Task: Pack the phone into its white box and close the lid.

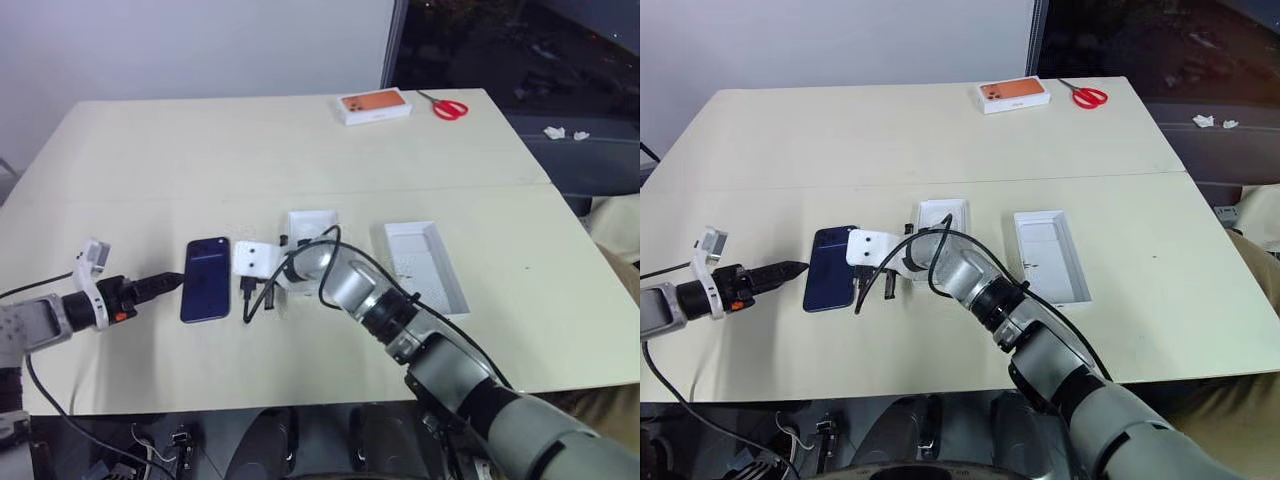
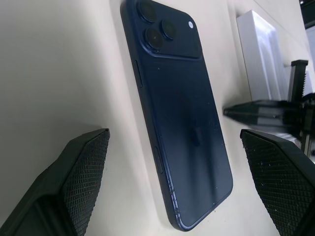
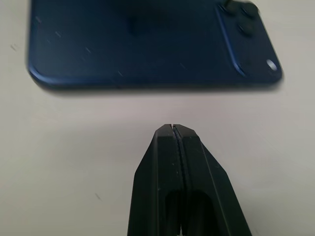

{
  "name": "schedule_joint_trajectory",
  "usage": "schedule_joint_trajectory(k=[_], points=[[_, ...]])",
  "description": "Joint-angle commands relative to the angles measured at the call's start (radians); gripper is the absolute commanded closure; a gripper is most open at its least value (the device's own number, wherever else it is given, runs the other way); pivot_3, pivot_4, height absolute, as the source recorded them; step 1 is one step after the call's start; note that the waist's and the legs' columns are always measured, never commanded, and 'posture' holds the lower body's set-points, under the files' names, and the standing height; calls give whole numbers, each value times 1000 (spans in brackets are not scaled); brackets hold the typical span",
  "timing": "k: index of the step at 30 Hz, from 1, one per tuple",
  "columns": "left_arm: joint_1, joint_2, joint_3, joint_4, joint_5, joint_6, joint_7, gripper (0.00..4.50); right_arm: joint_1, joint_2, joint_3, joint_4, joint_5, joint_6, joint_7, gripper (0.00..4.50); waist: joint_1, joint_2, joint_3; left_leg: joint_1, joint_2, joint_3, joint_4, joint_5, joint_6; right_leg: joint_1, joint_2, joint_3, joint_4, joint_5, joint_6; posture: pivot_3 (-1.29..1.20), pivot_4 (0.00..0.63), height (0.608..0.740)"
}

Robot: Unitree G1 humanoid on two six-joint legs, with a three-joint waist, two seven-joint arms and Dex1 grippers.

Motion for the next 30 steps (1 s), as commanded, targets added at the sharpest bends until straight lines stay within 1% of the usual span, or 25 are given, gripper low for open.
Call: schedule_joint_trajectory(k=[1, 3, 5, 7, 11, 15, 19, 22, 30], points=[[-2, -72, -99, 66, 46, 20, 20, 0, -27, 33, -4, 20, 4, -9, 9, 4467, 5, 3, -2, 3, -1, 0, -2, 0, 1, 3, 0, 0, -1, 0, 0, 0, 150, 740], [-29, -118, -110, 85, 61, 22, 40, 0, -32, 37, -4, 37, -2, -12, 6, 4467, 17, 7, -5, 9, -1, 0, -4, -2, 3, 7, -1, 0, -2, 0, 0, 0, 150, 740], [-61, -190, -127, 121, 80, 23, 64, 0, -36, 36, 9, 51, -23, -25, -9, 4467, 27, 12, -8, 12, -1, 0, -4, -2, 4, 11, -1, 0, -3, 0, 0, 0, 150, 740], [-61, -217, -162, 116, 106, 9, 53, 0, -38, 35, 8, 54, -31, -27, -14, 4467, 35, 17, -12, 12, -3, -1, -4, -2, 4, 12, -1, -1, -3, 0, 0, 0, 150, 740], [-71, -230, -163, 122, 111, 29, 38, 0, -41, 31, -5, 57, -40, -25, -25, 4467, 40, 19, -15, 12, -4, -1, -4, -2, 4, 12, -3, 0, -3, 0, 0, 0, 150, 740], [-76, -258, -172, 84, 90, 76, 34, 0, -41, 33, -15, 60, -41, -24, -30, 4467, 42, 20, -16, 12, -4, -1, -4, -2, 5, 12, -3, 0, -3, 0, 0, 0, 150, 740], [-95, -282, -137, 75, 57, 129, 36, 0, -43, 25, -15, 66, -50, -33, -40, 4467, 44, 20, -17, 12, -5, -1, -4, -3, 5, 13, -4, 0, -3, 0, 0, 0, 150, 740], [-96, -282, -118, 77, 48, 150, 30, 0, -43, 21, -16, 70, -51, -39, -41, 4467, 43, 20, -17, 12, -5, -1, -4, -3, 5, 13, -4, 0, -3, 0, 0, 0, 150, 740], [-87, -263, -87, 106, 61, 122, 49, 0, -43, 11, -13, 68, -57, -53, -42, 4467, 39, 19, -17, 12, -5, -1, -4, -3, 5, 13, -4, 0, -4, 0, 0, 0, 150, 740]])
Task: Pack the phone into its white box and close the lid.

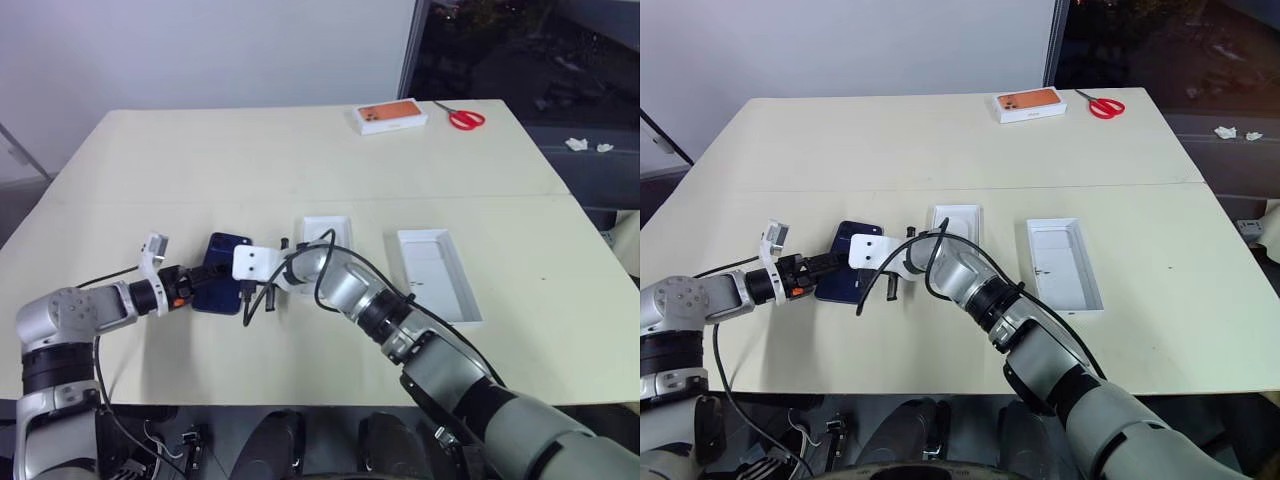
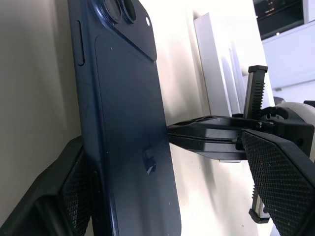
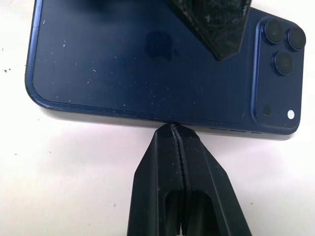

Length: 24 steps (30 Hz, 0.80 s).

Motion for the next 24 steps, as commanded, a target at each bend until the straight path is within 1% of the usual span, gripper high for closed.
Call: schedule_joint_trajectory(k=[1, 3, 5, 15, 16, 17, 19, 24], points=[[48, -32, -44, 69, 14, 68, 23, 260, -31, 0, -11, -6, -10, -18, -5, 4494, -1, 0, 0, 0, 0, 0, 0, 0, 0, 0, 0, 0, 0, 0, 0, 0, 150, 740], [57, -32, -44, 74, 14, 64, 24, 868, -30, -2, -14, -7, -10, -21, -2, 4500, -6, 0, 0, 0, 0, 0, 0, 0, 0, 0, 0, 0, 0, 0, 0, 0, 150, 740], [66, -31, -54, 65, 15, 55, 19, 1692, -30, -2, -17, -10, -8, -19, -2, 4500, -13, 0, 0, 0, 0, 0, -1, 0, 0, 0, 0, 0, -1, 0, 0, 0, 150, 740], [68, -32, -53, 84, 4, 66, 1, 1692, -31, -5, -20, -5, -10, -21, -9, 4500, -19, 0, 0, 0, 0, 0, -1, 0, 0, 0, 0, 0, -1, 0, 0, 0, 150, 740], [68, -34, -53, 86, 4, 65, -1, 2253, -30, -6, -20, -5, -11, -20, -10, 4500, -19, 0, 0, 0, 0, 0, -1, 0, 0, 0, 0, 0, -1, 0, 0, 0, 150, 740], [68, -35, -54, 87, 4, 64, -2, 2579, -30, -7, -20, -6, -12, -20, -11, 4500, -20, 0, 0, 0, 0, 0, -1, 0, 0, 0, 0, 0, -2, 0, 0, 0, 150, 740], [70, -36, -56, 86, 5, 61, -5, 3511, -29, -8, -20, -7, -13, -19, -11, 4500, -20, -1, 0, 0, 0, 0, -1, 0, 0, 0, 0, 0, -2, 0, 0, 0, 150, 740], [95, -32, -64, 54, -9, 44, -33, 3511, -28, -12, -21, -5, -18, -22, -10, 4500, -22, -2, -1, 0, 0, 0, -2, 0, 0, 0, 0, 0, -2, 0, 0, 0, 150, 740]])
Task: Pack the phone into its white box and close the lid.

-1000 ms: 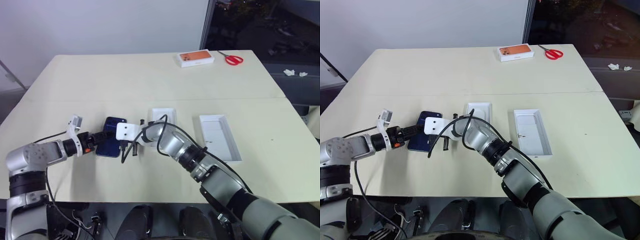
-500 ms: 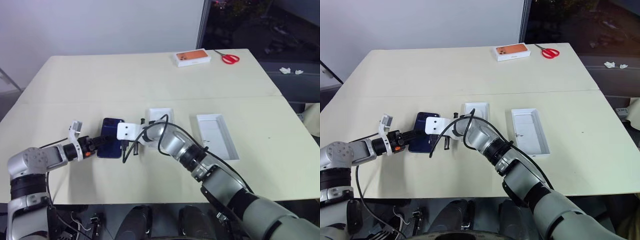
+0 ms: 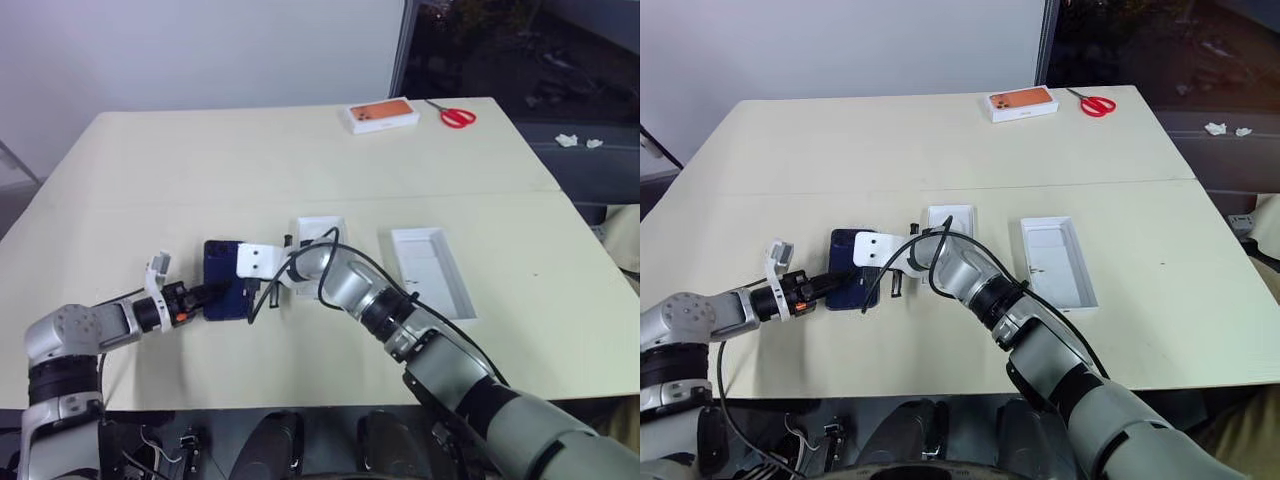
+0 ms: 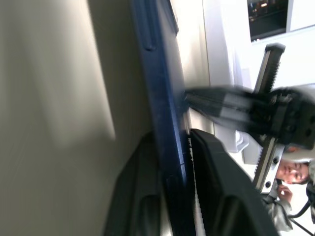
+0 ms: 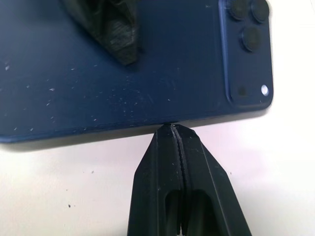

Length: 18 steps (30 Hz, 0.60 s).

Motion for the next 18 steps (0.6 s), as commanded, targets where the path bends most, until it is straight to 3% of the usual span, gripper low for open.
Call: schedule_joint_trajectory(k=[1, 2, 3, 5, 14, 18], points=[[47, -12, -67, 3, 14, 34, -4, 3511, -26, 4, -15, -5, -3, -10, -6, 4500, -1, 0, 0, 0, 0, 0, 0, 0, 0, 0, 0, 0, 0, 0, 0, 0, 150, 740], [48, -12, -67, 2, 12, 36, -7, 3511, -26, 3, -15, -4, -4, -11, -7, 4500, -1, 0, 0, 0, 0, 0, 0, 0, 0, 0, 0, 0, 0, 0, 0, 0, 150, 740], [49, -12, -66, 1, 11, 36, -8, 4020, -26, 3, -15, -3, -4, -13, -7, 4500, -1, 0, 0, 0, 0, 0, 0, 0, 0, 0, 0, 0, 0, 0, 0, 0, 150, 740], [51, -12, -64, 2, 4, 40, -11, 4489, -27, 2, -15, -2, -5, -13, -9, 4500, -2, -1, -1, 0, 0, 0, 0, 0, 0, 0, 0, 0, 0, 0, 0, 0, 150, 740], [68, -7, -21, -22, -49, 55, -25, 4489, -17, 1, -59, -59, 44, 5, 13, 4500, -5, -1, 0, 0, 1, 0, -1, 0, 0, 0, 0, 0, -1, 0, 0, 0, 150, 740], [63, -20, 126, -18, -166, 88, -48, 4489, 17, -11, -239, -263, 257, 175, 117, 4500, -8, -4, 3, -2, 1, 0, -2, 0, 0, -2, 0, 0, -1, 0, 0, 0, 150, 740]])
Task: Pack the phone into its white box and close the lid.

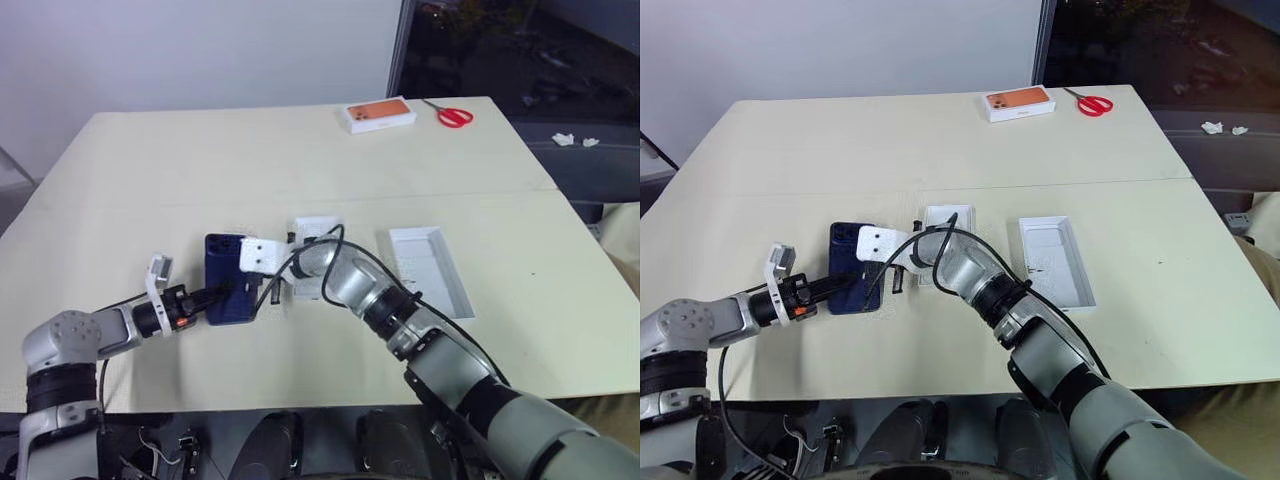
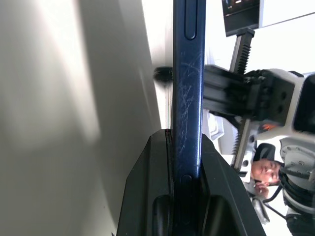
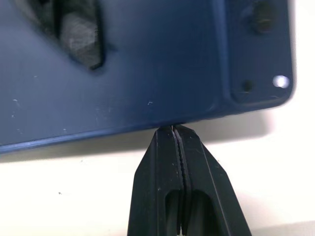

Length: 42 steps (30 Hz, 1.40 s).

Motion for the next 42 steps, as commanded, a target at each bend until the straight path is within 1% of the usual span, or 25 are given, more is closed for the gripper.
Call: schedule_joint_trajectory(k=[1, 3, 4, 5, 6, 9, 11, 13, 15, 22, 27, 33, 42], points=[[17, -20, 111, 22, -98, 58, -7, 4489, 3, -7, -180, -230, 215, 171, 92, 4500, -1, -2, 3, -1, 0, 0, 0, 0, 0, -1, 0, 0, 0, 0, 0, 0, 150, 740], [13, -28, 149, 23, -119, 62, 6, 4489, 12, -25, -228, -292, 275, 254, 109, 4500, -1, -4, 3, -3, 1, 0, 0, 0, 0, -3, 1, 0, 0, 0, 0, 0, 150, 740], [10, -32, 162, 21, -127, 62, 12, 4500, 17, -38, -240, -321, 292, 283, 113, 3943, -1, -4, 4, -3, 2, 0, 0, 0, 0, -3, 1, 0, 0, 0, 0, 0, 150, 740], [8, -36, 173, 14, -135, 61, 17, 4500, 25, -65, -238, -358, 302, 321, 126, 3612, 0, -5, 4, -3, 2, 0, 0, 0, 0, -3, 1, 0, 0, 0, 0, 0, 150, 740], [6, -39, 184, 8, -146, 62, 23, 4500, 37, -101, -223, -396, 302, 346, 145, 3131, 1, -6, 4, -4, 2, 0, 0, 0, 0, -4, 1, 0, 0, 0, 0, 0, 150, 740], [4, -45, 190, -18, -159, 51, 33, 4500, 81, -231, -142, -480, 269, 337, 214, 1655, 5, -7, 4, -8, 2, 0, 1, 0, 0, -8, 1, -1, 0, 0, 0, 0, 150, 740], [4, -52, 184, -40, -160, 47, 48, 4500, 139, -352, -68, -528, 218, 242, 271, 1655, 7, -9, 5, -12, 1, 0, 3, 0, 0, -11, 0, -1, 0, 0, 0, 0, 150, 740], [1, -58, 183, -58, -164, 43, 56, 4500, 175, -410, -50, -559, 231, 232, 303, 1655, 6, -12, 7, -15, 1, 0, 3, 0, 0, -12, 0, -1, 0, 0, 0, 0, 150, 740], [-8, -63, 186, -64, -172, 47, 74, 4500, 188, -435, -32, -552, 210, 197, 288, 1655, 0, -13, 9, -17, 1, 0, 3, 0, 0, -12, 0, -1, 1, 0, 0, 0, 150, 740], [-41, -90, 201, -115, -230, 84, 155, 4500, 212, -466, -13, -524, 183, 131, 276, 1655, 5, -15, 10, -16, 5, 0, 3, 2, -4, -12, 3, -1, 2, 0, 0, 0, 150, 740], [-44, -99, 208, -120, -256, 100, 199, 4500, 195, -467, -47, -558, 240, 182, 307, 1655, 7, -16, 10, -16, 5, 0, 3, 2, -4, -12, 3, -1, 1, 0, 0, 0, 150, 740], [-40, -109, 212, -133, -289, 107, 234, 4500, 222, -490, -1, -591, 226, 179, 341, 1655, 8, -17, 11, -16, 5, 0, 3, 2, -4, -12, 3, -1, 1, 0, 0, 0, 150, 740], [-23, -105, 212, -152, -327, 110, 268, 4500, 202, -470, 10, -552, 210, 154, 328, 1655, 7, -18, 12, -16, 5, 0, 3, 4, -6, -12, 3, -1, 1, 1, 0, 0, 150, 740]])
